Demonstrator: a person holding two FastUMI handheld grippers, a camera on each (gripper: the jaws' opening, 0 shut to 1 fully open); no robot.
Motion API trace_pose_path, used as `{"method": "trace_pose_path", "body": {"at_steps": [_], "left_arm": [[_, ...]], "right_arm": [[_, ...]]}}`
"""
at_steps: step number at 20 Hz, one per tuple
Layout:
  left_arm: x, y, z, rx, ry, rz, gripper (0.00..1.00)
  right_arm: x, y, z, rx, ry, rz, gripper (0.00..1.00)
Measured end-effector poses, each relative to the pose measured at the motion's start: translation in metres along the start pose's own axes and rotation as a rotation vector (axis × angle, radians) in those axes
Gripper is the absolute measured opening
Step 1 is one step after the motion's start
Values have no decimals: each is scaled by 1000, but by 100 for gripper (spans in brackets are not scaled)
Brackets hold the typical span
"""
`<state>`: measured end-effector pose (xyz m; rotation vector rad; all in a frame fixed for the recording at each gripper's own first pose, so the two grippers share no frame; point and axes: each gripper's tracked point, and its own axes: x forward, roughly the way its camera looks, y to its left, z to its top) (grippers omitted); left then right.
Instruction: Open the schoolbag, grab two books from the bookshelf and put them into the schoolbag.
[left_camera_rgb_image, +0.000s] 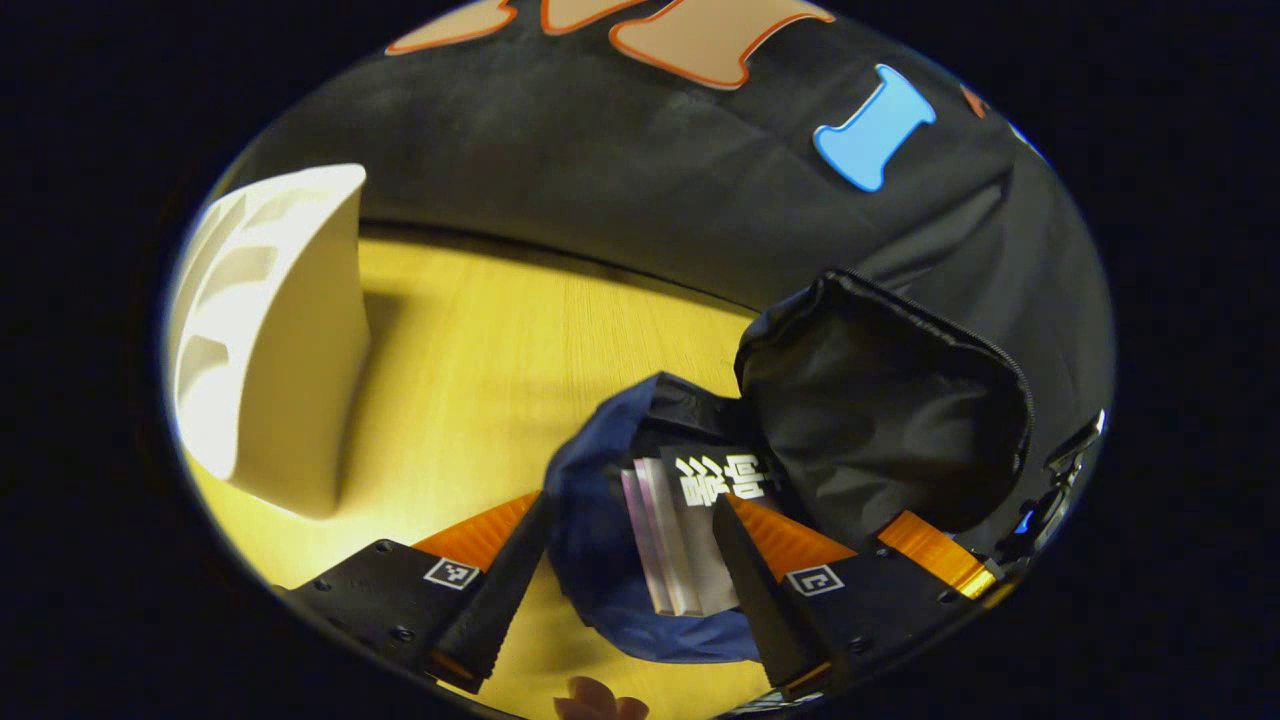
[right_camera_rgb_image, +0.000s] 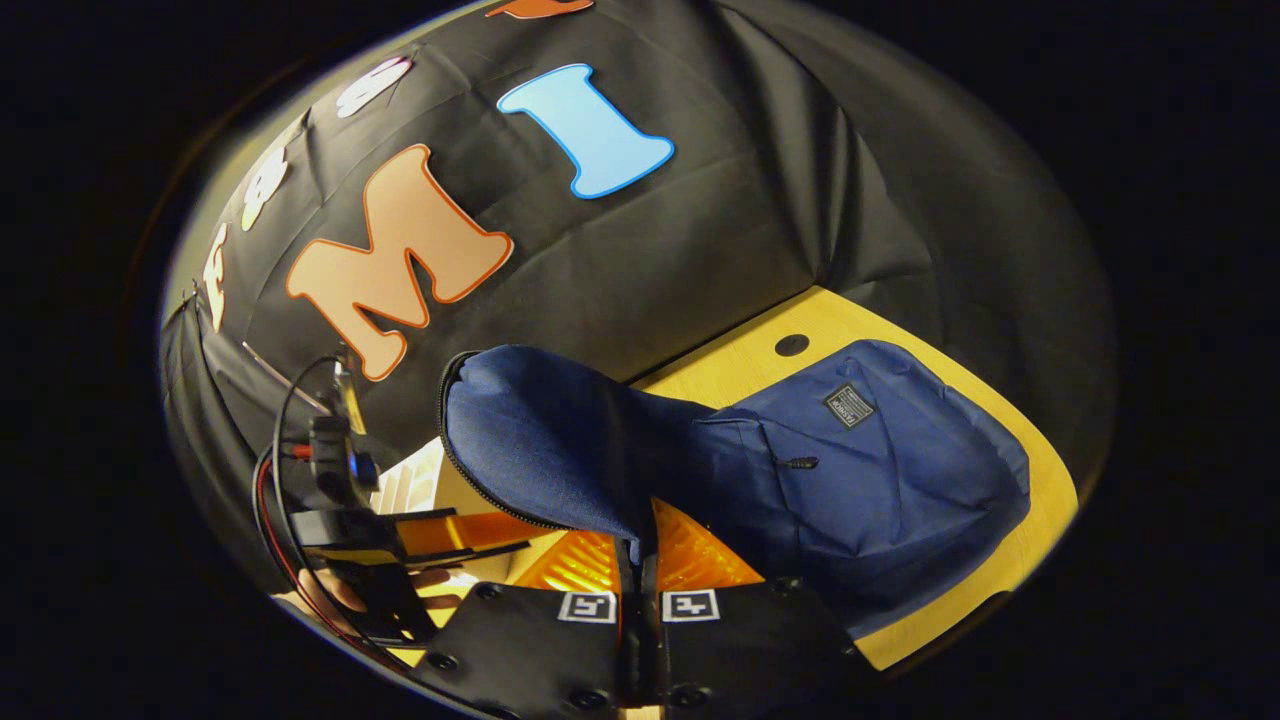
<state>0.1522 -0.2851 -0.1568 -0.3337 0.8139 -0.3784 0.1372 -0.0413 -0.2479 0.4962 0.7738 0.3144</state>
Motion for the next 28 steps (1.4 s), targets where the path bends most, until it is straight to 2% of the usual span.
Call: {"method": "trace_pose_path", "body": {"at_steps": [8,12,15,16,17,20,21,24,25,26,27,28], "left_arm": [[-76,15,68,264,-296,105,94],[-112,27,80,305,-368,148,94],[-140,34,92,330,-427,179,94],[-149,36,94,338,-441,188,90],[-157,36,95,341,-459,192,94],[-176,44,95,365,-486,225,94],[-183,48,95,371,-497,240,93],[-197,59,89,360,-508,258,94],[-202,62,87,354,-511,265,94],[-205,66,85,349,-512,270,94],[-211,69,82,346,-511,275,94],[-217,71,82,346,-521,281,94]], "right_arm": [[8,7,-20,-129,34,-46,3],[7,12,-23,-198,47,-65,5],[7,18,-27,-199,59,-51,14],[6,22,-32,-194,71,-36,18],[7,23,-39,-200,88,-38,30],[3,24,-45,-249,91,-57,63],[0,29,-48,-261,92,-51,66],[-8,39,-60,-325,106,-48,99],[-10,43,-62,-342,105,-41,99],[-14,50,-64,-352,102,-36,94],[-19,56,-63,-365,95,-30,97],[-23,61,-64,-384,89,-28,96]]}}
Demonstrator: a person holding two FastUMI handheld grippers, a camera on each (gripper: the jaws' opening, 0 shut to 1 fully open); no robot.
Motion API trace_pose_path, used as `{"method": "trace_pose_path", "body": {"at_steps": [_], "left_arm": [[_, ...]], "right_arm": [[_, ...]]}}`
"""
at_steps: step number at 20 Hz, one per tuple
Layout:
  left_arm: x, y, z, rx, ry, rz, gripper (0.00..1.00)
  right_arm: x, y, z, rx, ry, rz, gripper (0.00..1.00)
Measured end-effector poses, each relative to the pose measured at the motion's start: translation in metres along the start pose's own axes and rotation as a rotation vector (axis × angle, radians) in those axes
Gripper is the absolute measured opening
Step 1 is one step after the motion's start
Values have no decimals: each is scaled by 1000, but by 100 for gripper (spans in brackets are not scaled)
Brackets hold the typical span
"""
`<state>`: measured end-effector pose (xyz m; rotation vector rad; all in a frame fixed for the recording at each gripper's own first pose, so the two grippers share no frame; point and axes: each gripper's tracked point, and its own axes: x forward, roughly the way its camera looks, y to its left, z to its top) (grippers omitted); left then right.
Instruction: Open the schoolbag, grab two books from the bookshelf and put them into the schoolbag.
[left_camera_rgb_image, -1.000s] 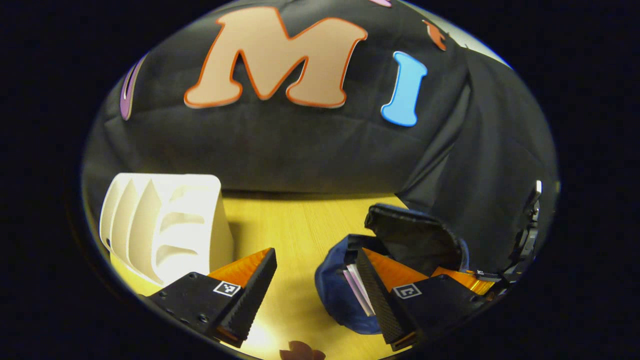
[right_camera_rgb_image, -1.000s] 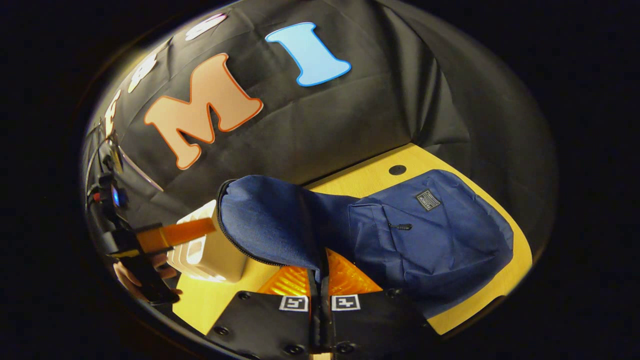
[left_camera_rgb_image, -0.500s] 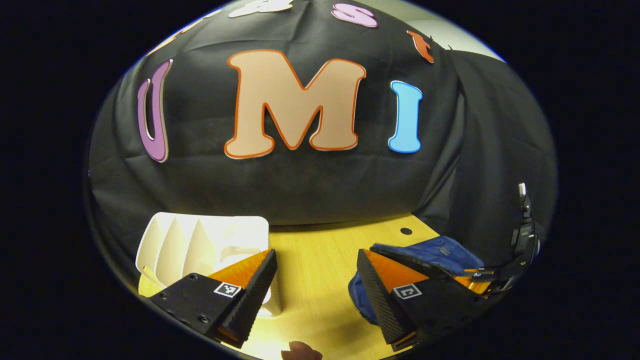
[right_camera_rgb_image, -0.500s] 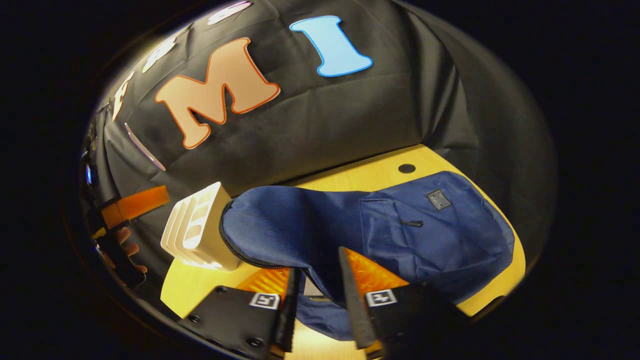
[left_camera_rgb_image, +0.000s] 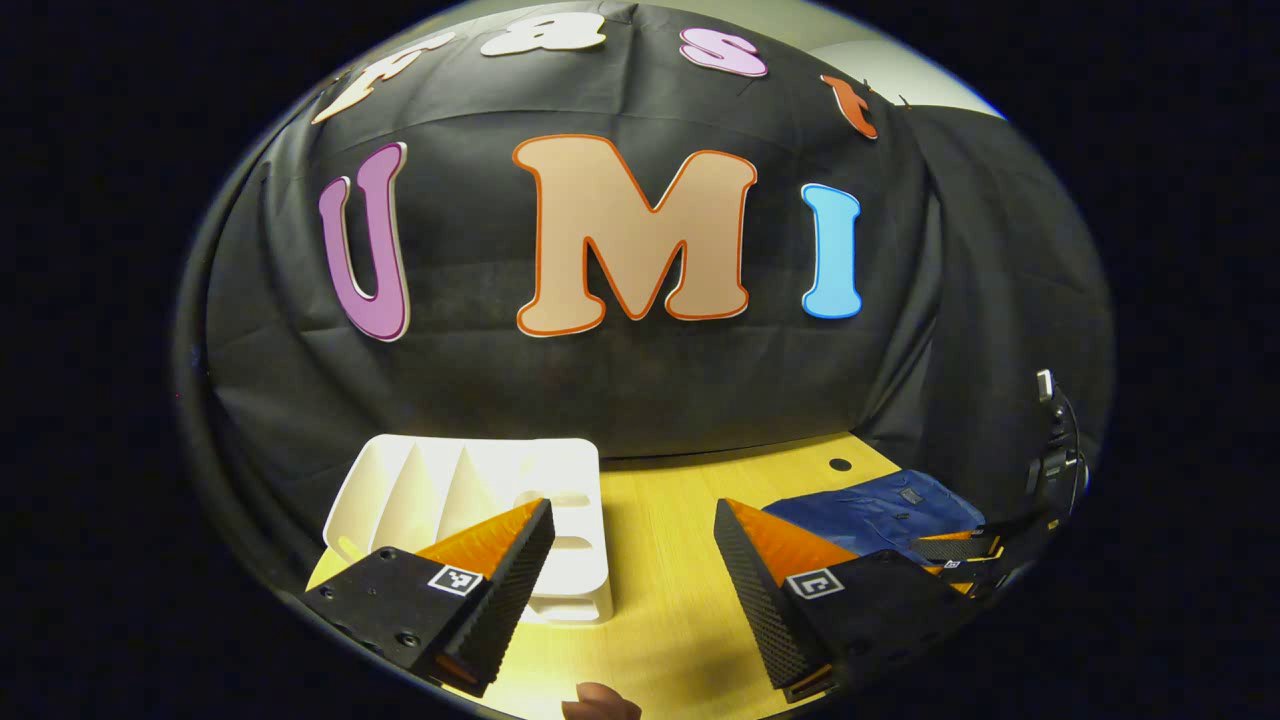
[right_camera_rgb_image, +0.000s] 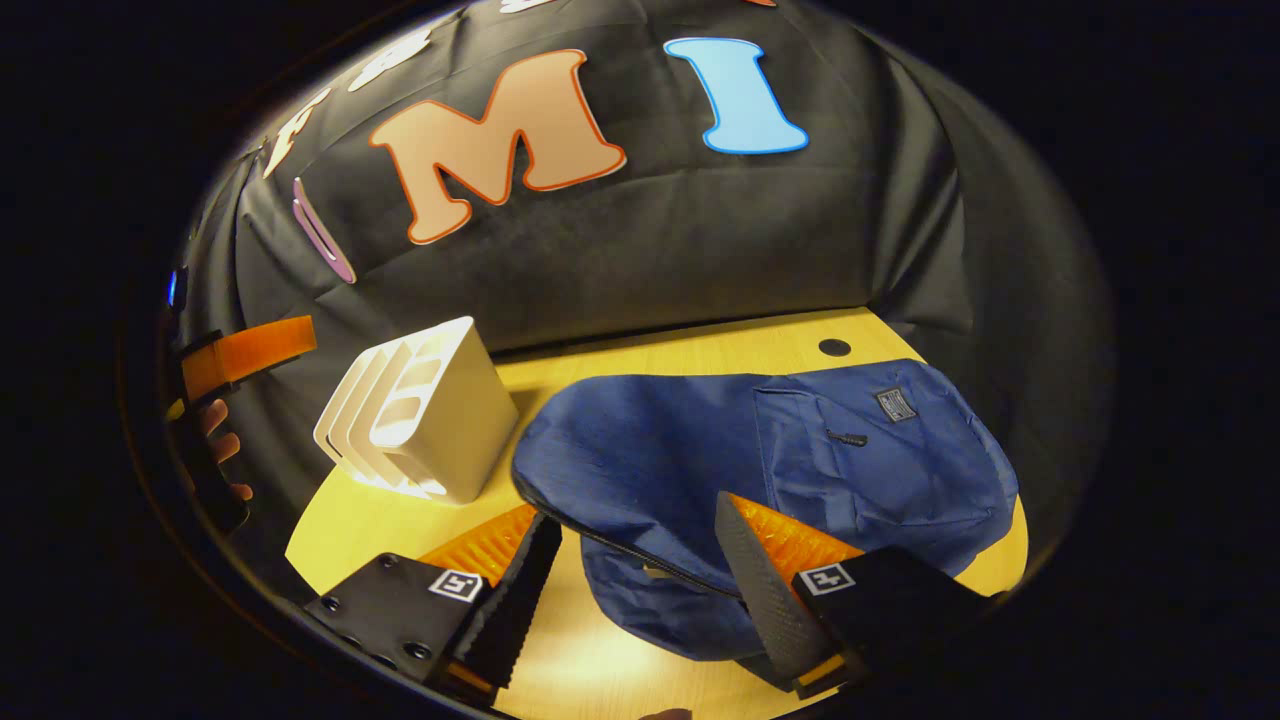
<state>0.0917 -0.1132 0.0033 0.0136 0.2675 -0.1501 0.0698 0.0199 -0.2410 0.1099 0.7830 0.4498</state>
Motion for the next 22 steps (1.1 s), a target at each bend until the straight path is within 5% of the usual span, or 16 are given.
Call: {"method": "trace_pose_path", "body": {"at_steps": [9,22], "left_arm": [[-39,30,-1,-3,-35,56,94],[-82,37,25,27,-130,97,93]], "right_arm": [[-36,41,31,-78,-93,40,99],[-111,55,138,-92,-410,3,100]]}}
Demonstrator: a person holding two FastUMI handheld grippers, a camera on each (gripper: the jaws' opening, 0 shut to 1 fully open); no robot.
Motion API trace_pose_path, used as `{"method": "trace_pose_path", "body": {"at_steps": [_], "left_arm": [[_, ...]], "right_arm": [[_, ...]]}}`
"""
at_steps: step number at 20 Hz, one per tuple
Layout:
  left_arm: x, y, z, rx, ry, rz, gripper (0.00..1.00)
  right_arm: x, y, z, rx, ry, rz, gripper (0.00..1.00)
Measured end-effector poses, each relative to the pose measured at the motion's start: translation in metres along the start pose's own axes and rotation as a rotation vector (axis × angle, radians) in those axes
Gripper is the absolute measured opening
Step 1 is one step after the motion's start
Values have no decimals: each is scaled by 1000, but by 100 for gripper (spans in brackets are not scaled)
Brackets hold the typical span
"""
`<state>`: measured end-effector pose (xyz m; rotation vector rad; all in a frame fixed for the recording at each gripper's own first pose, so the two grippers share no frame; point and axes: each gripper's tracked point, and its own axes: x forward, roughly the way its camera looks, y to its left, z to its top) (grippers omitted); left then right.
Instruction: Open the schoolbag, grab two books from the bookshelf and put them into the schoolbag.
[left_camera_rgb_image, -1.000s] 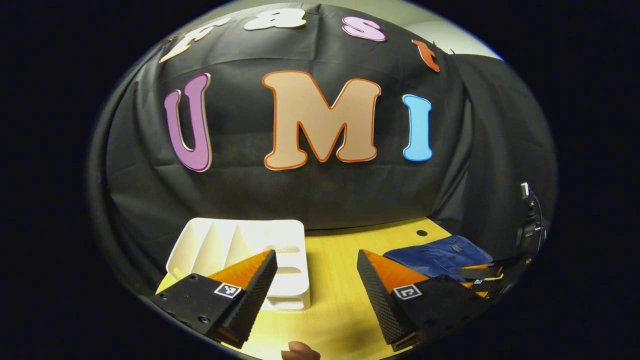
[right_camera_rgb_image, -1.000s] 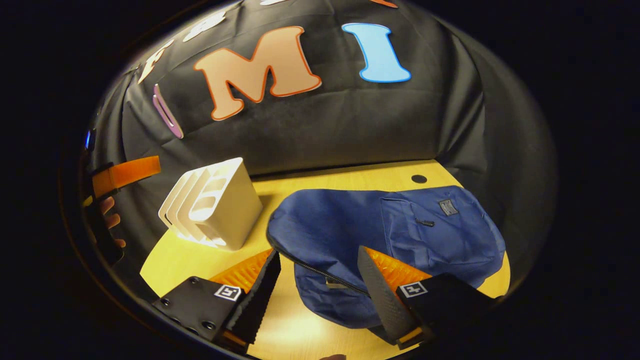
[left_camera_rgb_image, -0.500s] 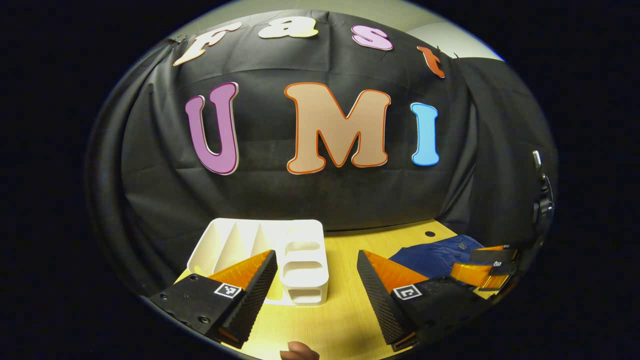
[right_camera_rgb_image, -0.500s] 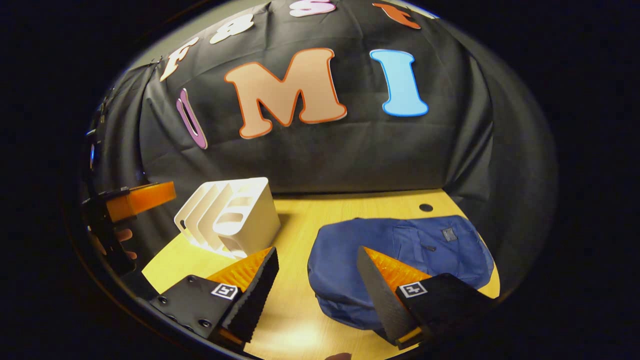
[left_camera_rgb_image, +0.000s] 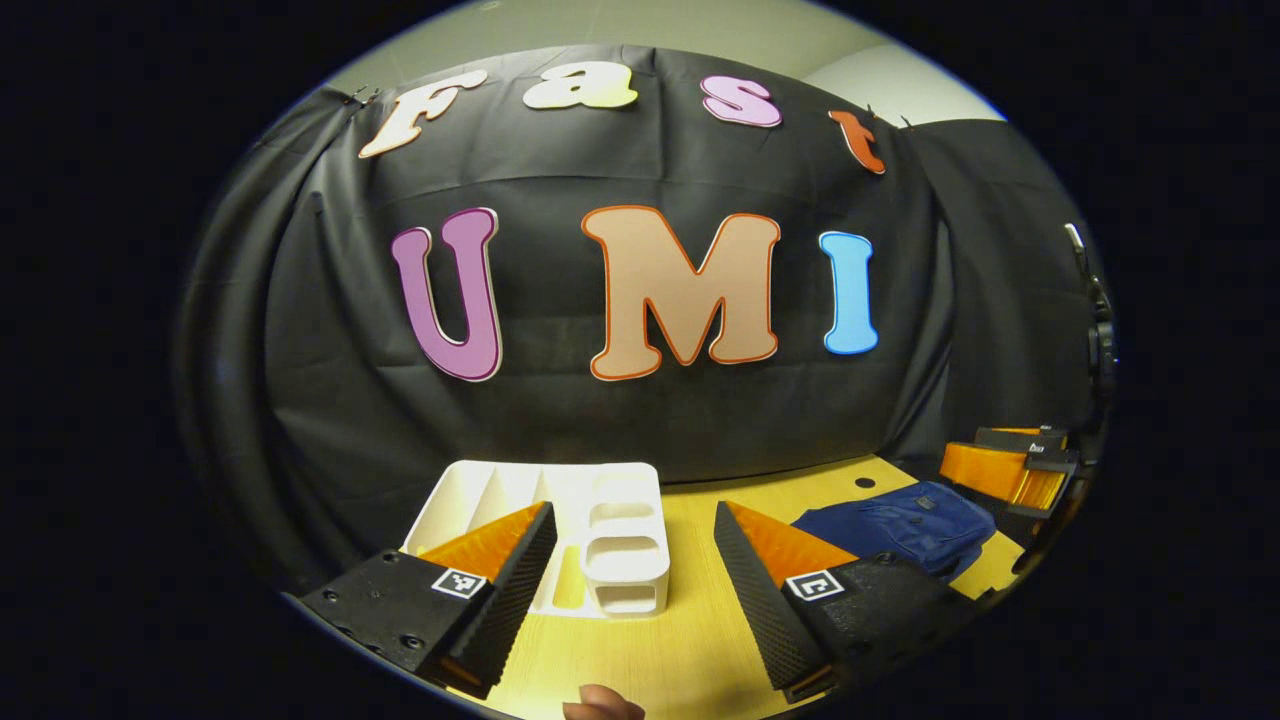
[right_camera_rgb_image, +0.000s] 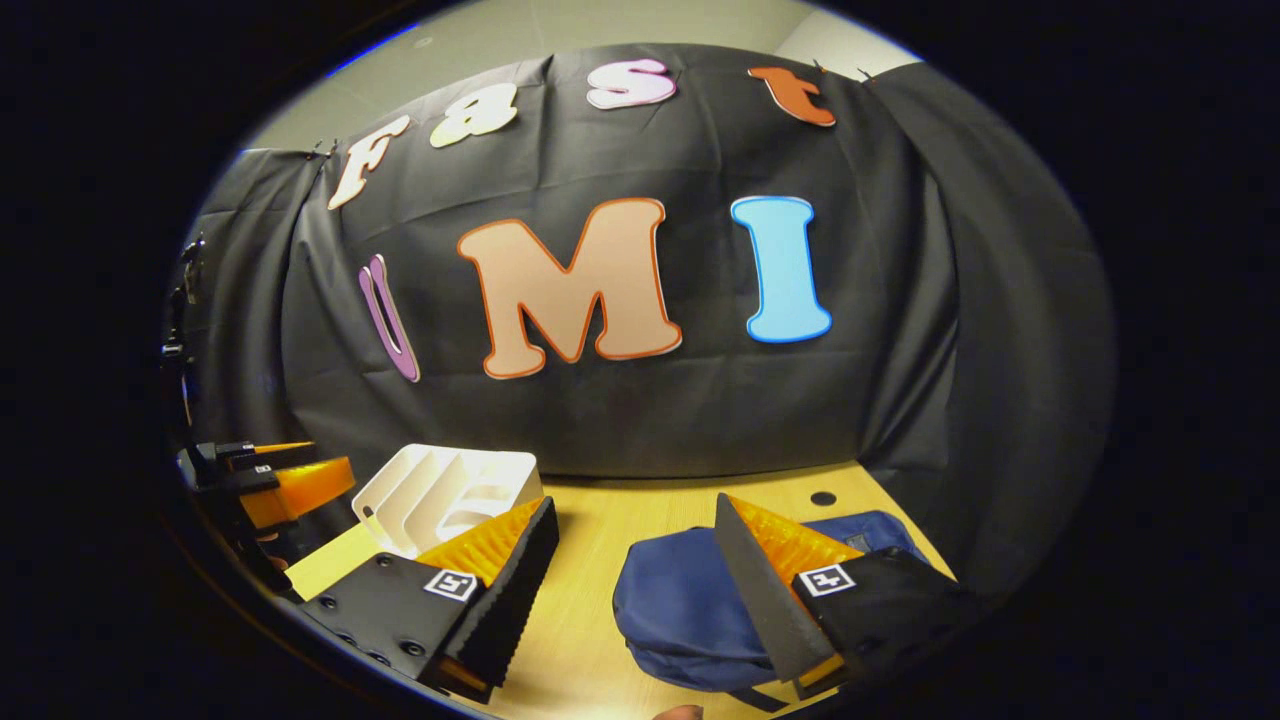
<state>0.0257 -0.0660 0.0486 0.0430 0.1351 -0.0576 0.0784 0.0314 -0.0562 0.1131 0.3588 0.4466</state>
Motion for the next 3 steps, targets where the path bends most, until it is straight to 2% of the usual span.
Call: {"method": "trace_pose_path", "body": {"at_steps": [3], "left_arm": [[-10,2,10,-9,-26,3,93]], "right_arm": [[-8,0,18,-2,-39,-10,99]]}}
